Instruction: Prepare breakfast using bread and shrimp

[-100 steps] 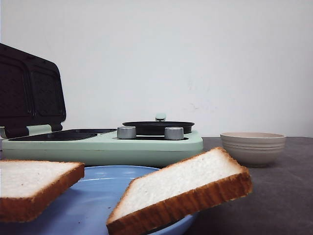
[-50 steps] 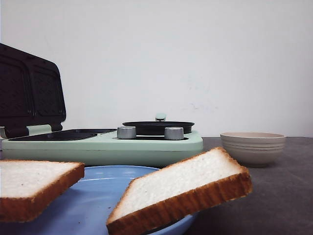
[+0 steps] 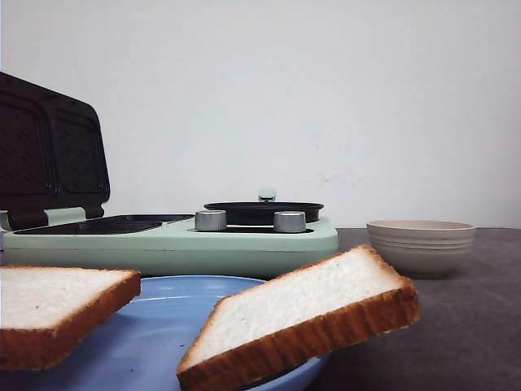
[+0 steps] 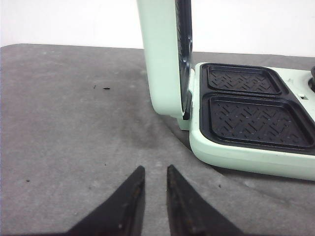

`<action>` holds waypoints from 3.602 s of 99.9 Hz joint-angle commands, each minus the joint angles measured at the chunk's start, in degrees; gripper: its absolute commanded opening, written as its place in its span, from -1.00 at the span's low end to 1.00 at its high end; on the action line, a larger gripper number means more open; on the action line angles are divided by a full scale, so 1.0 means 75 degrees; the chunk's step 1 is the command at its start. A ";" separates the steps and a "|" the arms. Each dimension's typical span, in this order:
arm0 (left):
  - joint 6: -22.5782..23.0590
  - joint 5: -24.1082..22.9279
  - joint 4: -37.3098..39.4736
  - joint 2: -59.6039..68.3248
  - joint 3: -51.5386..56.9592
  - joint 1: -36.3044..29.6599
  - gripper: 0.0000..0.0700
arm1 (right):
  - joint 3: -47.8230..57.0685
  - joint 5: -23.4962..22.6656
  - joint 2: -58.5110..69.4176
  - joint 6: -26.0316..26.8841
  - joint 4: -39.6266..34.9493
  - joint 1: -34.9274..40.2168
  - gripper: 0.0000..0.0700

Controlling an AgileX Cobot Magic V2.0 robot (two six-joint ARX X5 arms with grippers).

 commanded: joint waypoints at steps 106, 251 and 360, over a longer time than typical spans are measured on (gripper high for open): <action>-0.1198 0.0035 -0.0032 -0.0012 -0.0131 0.0015 -0.99 | -0.0035 -0.0026 0.0003 0.0848 0.0087 -0.0006 -1.00; -0.3051 0.4543 -0.3197 0.5109 0.4753 0.0015 -0.97 | 0.4538 -0.2256 0.4980 0.3634 -0.2710 0.0003 -1.00; -0.1145 0.5222 -0.5974 0.7516 0.4905 -0.0242 0.48 | 0.4538 -0.3634 0.5004 0.3028 -0.2970 0.0003 0.18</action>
